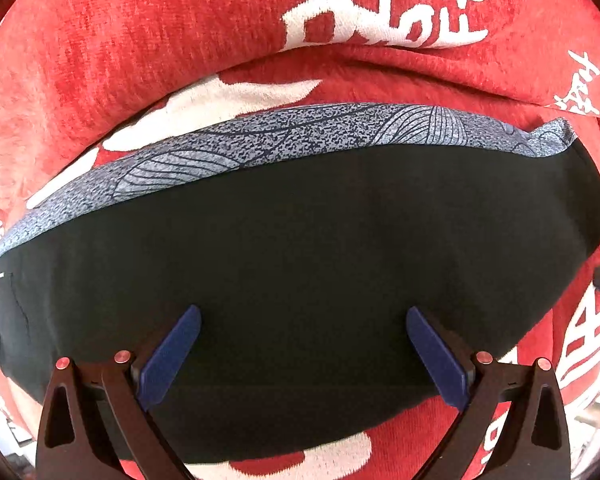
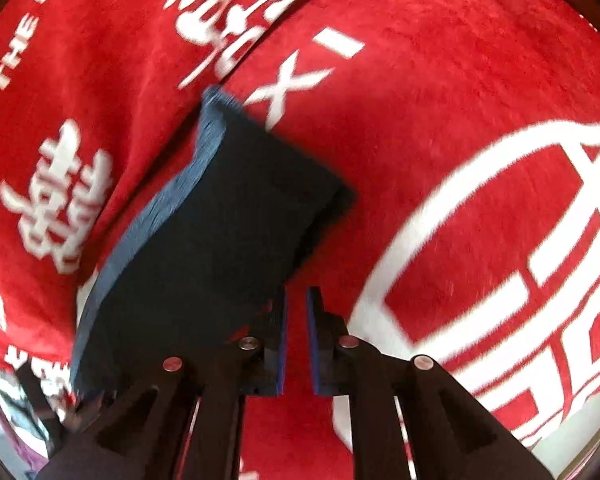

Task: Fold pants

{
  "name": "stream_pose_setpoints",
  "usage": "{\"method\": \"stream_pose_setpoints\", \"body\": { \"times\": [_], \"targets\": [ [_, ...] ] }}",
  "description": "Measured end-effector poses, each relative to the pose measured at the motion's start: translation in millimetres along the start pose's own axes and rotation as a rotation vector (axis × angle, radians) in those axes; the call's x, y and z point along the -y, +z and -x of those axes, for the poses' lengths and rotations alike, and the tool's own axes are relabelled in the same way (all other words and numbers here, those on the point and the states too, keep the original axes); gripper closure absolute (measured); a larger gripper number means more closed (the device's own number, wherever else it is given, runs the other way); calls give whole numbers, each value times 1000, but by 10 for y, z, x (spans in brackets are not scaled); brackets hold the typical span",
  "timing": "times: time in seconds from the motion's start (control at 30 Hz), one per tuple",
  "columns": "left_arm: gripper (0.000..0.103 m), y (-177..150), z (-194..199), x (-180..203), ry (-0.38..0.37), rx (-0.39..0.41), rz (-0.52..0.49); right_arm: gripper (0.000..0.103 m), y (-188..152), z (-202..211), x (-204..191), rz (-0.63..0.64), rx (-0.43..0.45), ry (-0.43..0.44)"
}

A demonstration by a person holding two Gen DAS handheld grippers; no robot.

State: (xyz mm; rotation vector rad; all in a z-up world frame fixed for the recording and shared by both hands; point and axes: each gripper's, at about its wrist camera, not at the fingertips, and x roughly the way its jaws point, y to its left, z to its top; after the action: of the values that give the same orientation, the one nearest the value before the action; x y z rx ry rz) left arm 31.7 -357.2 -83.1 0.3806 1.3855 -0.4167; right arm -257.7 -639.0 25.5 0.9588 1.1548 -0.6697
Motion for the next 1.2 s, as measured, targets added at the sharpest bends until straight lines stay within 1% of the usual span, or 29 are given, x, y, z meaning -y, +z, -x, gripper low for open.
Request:
{"method": "stream_pose_setpoints", "body": {
  "times": [0.03, 0.07, 0.1, 0.13, 0.17, 0.23, 0.33, 0.43, 0.5, 0.6, 0.67, 0.73, 0.83, 0.87, 0.97, 1.07, 1.2],
  "targets": [
    [0, -22, 39, -25, 0, -5, -1, 82, -96, 22, -50, 24, -13, 12],
    [0, -42, 82, -37, 1, -7, -5, 78, -171, 34, -81, 44, -25, 17],
    [0, -81, 127, -32, 3, -10, -14, 68, -262, 44, -124, 67, -42, 18],
    [0, -130, 176, -24, 5, -15, -22, 60, -356, 45, -168, 88, -58, 19],
    [0, -176, 217, -37, 5, -19, -26, 58, -458, 41, -211, 106, -79, 25],
    [0, -305, 326, -64, 4, -33, -33, 57, -635, 12, -296, 126, -128, 47],
    [0, -539, 529, -130, 7, -43, -25, 57, -770, -36, -424, 137, -185, 82],
    [0, -766, 664, -199, 14, -49, 13, 57, -851, -82, -593, 173, -242, 111],
    [0, -905, 711, -250, 23, -59, 57, 57, -912, -95, -749, 235, -277, 116],
    [0, -1119, 780, -362, 16, -78, 155, 51, -953, -82, -974, 344, -297, 110],
    [0, -1258, 817, -423, 5, -95, 218, 50, -993, -74, -1078, 388, -310, 117],
    [0, -1376, 861, -485, -3, -106, 256, 50, -1054, -106, -1152, 404, -338, 123],
    [0, -1536, 910, -557, -7, -105, 279, 49, -1194, -185, -1279, 424, -386, 129],
    [0, -1624, 929, -586, -8, -103, 285, 49, -1255, -189, -1308, 435, -395, 132],
    [0, -1748, 986, -740, 4, -103, 297, 49, -1449, -235, -1419, 456, -423, 141],
    [0, -1926, 1119, -930, 14, -72, 333, 49, -1658, -319, -1520, 472, -473, 141],
    [0, -2133, 1236, -1162, 20, -78, 388, 49, -1854, -272, -1677, 526, -485, 147]
  ]
}}
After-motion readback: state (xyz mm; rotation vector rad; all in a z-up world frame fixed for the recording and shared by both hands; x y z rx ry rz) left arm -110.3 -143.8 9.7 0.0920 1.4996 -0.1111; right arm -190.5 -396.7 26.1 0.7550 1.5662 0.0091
